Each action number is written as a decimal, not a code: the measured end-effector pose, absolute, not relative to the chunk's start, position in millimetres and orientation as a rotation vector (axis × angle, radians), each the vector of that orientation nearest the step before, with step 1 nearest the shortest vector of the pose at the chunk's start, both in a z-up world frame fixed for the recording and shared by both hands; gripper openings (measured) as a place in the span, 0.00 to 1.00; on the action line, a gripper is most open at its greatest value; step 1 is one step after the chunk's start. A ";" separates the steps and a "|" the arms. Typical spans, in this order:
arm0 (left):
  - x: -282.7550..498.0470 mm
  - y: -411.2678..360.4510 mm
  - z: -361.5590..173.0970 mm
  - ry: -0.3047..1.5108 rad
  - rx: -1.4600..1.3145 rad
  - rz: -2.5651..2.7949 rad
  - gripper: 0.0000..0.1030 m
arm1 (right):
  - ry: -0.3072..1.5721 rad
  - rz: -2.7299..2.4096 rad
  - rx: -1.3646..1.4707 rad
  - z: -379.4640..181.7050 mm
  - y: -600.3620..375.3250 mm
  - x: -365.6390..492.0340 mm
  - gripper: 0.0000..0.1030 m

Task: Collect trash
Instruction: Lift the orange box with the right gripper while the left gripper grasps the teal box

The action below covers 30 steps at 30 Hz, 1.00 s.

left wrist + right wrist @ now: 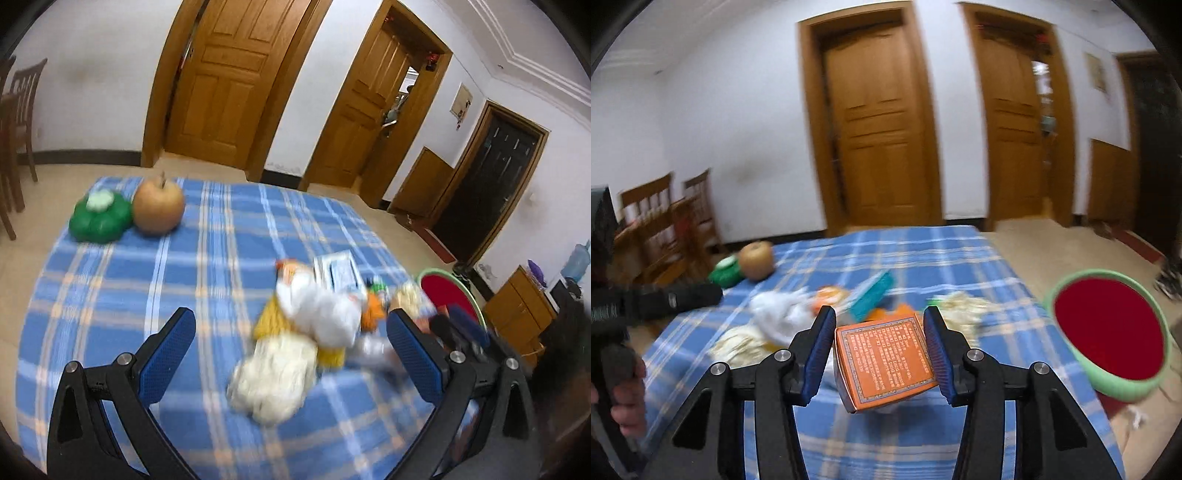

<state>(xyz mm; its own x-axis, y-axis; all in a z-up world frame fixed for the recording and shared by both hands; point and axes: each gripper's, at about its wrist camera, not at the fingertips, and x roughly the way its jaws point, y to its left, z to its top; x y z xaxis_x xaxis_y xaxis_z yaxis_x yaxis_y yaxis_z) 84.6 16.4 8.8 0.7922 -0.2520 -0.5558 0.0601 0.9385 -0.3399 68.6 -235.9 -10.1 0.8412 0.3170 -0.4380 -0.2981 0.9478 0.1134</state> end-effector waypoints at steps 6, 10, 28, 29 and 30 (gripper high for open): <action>153.4 -28.5 21.4 0.766 -0.237 -0.327 0.97 | 0.399 0.137 0.014 -3.4 -241.0 57.5 0.49; 199.0 -57.3 -6.6 0.959 -0.229 -0.396 0.97 | 0.392 0.028 0.014 -3.7 -244.5 56.4 0.49; 208.1 -107.8 -50.9 1.118 -0.051 -0.423 0.41 | 0.390 -0.017 0.046 -5.7 -247.2 64.1 0.49; 205.9 -108.5 -53.4 1.108 -0.055 -0.431 0.38 | 0.389 -0.018 0.053 -5.8 -248.7 64.0 0.49; 204.5 -108.0 -53.9 1.091 -0.059 -0.432 0.35 | 0.389 -0.020 0.060 -5.7 -250.1 64.0 0.49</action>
<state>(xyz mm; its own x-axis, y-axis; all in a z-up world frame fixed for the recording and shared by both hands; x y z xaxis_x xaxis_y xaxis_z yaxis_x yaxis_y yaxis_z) 204.5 -108.0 -53.9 0.3871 -0.3680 -0.8454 0.3109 0.9153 -0.2561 64.0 -250.1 -5.7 0.9253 -0.0076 -0.3791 0.0305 0.9981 0.0544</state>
